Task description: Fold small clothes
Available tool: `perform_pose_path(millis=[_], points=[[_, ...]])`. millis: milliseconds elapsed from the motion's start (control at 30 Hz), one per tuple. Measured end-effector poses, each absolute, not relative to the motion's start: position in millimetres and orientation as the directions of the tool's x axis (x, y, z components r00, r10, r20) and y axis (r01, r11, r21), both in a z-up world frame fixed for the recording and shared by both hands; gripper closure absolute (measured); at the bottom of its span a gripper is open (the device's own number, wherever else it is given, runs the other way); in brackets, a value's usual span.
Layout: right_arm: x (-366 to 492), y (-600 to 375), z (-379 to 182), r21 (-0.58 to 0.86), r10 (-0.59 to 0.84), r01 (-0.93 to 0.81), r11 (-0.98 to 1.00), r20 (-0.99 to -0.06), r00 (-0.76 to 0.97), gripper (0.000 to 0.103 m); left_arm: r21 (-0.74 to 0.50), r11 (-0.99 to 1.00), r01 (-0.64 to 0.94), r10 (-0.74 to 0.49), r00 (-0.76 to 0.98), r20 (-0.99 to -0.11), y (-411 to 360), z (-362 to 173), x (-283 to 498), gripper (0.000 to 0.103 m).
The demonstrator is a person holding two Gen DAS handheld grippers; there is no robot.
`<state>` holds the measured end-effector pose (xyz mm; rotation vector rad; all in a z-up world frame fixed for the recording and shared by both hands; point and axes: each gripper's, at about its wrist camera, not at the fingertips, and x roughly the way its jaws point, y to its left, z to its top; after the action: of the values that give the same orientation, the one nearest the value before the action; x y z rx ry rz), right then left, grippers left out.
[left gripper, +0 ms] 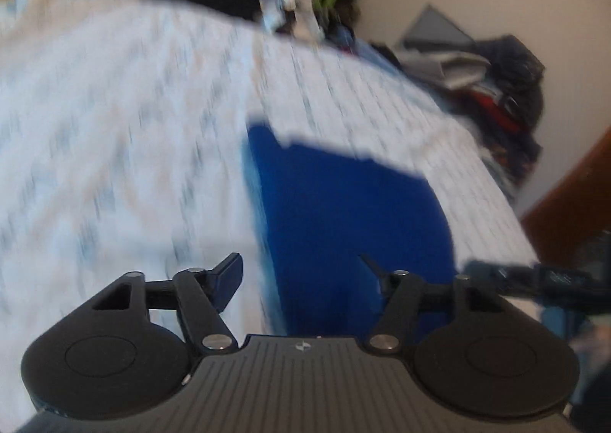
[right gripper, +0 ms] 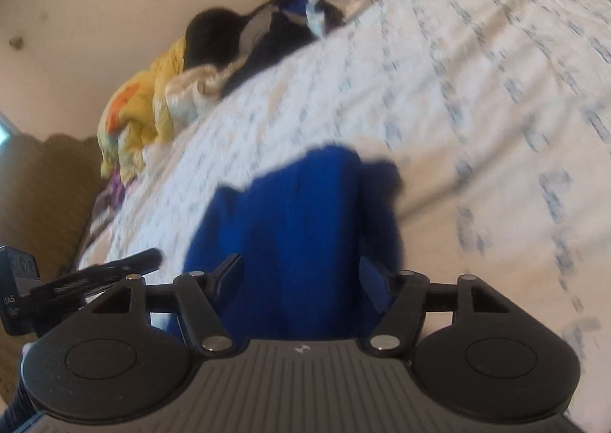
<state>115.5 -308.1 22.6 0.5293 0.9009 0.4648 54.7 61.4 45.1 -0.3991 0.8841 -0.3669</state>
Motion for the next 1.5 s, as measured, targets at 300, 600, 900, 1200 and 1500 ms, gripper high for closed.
perform_pose_path(millis=[300, 600, 900, 1200, 1500], points=[[87.6, -294.3, 10.0, 0.611, 0.62, -0.188, 0.769, -0.64, 0.455, 0.087, -0.452, 0.882, 0.137, -0.452, 0.519, -0.725, 38.5, 37.5, 31.1, 0.092], [67.3, -313.9, 16.2, 0.66, 0.626, -0.142, 0.738, -0.591, 0.508, 0.072, -0.145, 0.937, 0.317, -0.332, 0.682, -0.651, 23.6, 67.3, -18.5, 0.041], [75.4, -291.4, 26.0, 0.666, 0.675, -0.182, 0.723, -0.627, 0.388, 0.066, 0.128, 0.898, 0.422, -0.256, 0.736, -0.627, -20.4, 44.1, -43.1, 0.024], [79.1, -277.5, 10.1, 0.627, 0.648, -0.194, 0.755, -0.668, 0.366, 0.064, 0.083, 0.913, 0.4, -0.261, 0.728, -0.634, -19.1, 40.4, -31.3, 0.017], [78.3, -299.1, 19.9, 0.447, 0.503, -0.23, 0.864, -0.759, 0.413, 0.096, 0.025, 0.918, 0.395, -0.297, 0.73, -0.615, 3.3, 47.2, -35.8, 0.007]])
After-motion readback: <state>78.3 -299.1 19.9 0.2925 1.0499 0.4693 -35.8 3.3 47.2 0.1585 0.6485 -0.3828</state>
